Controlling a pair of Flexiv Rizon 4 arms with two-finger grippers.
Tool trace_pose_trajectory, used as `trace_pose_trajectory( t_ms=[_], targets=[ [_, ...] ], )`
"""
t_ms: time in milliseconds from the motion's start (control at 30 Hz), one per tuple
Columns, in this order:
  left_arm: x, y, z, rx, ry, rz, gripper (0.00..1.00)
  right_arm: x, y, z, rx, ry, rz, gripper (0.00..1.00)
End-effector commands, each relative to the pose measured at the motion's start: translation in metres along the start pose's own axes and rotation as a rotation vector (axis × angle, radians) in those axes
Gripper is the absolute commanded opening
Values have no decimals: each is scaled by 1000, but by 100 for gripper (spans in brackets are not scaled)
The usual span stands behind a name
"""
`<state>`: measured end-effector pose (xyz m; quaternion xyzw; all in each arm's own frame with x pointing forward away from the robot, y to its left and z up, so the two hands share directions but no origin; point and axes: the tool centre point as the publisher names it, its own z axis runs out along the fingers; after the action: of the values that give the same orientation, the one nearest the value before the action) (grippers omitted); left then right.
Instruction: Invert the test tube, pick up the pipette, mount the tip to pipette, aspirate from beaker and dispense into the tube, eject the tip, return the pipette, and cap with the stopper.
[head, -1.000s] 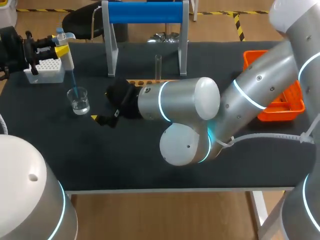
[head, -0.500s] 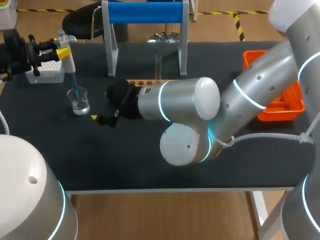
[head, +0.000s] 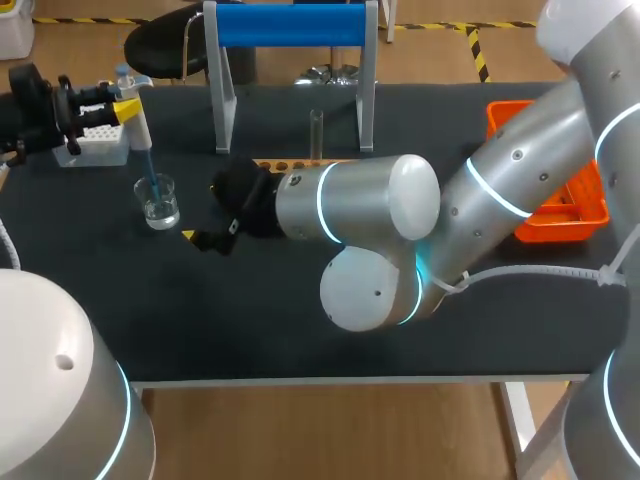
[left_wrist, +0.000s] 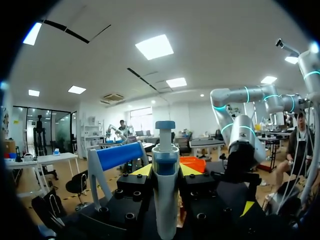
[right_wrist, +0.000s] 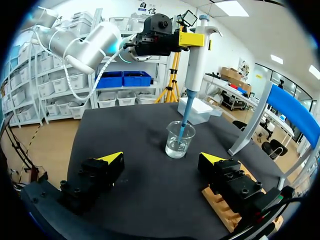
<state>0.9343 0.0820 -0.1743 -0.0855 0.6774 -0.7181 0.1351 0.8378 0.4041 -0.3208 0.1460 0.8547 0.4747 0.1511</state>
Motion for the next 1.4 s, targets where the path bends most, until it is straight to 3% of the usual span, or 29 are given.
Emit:
trace_pose_trajectory(
  t_ms=[33,1233,1400],
  targets=[
    [-3,3,-1,3,3,-3,0,0,-1,0,-2,1,0,100],
    [-5,8,-2,7,1,-30,0,-5,7,-8,-3,1,-17,100],
    [-5,8,-2,7,1,-30,0,-14,21,-23,-37,75,-37,100]
  ],
)
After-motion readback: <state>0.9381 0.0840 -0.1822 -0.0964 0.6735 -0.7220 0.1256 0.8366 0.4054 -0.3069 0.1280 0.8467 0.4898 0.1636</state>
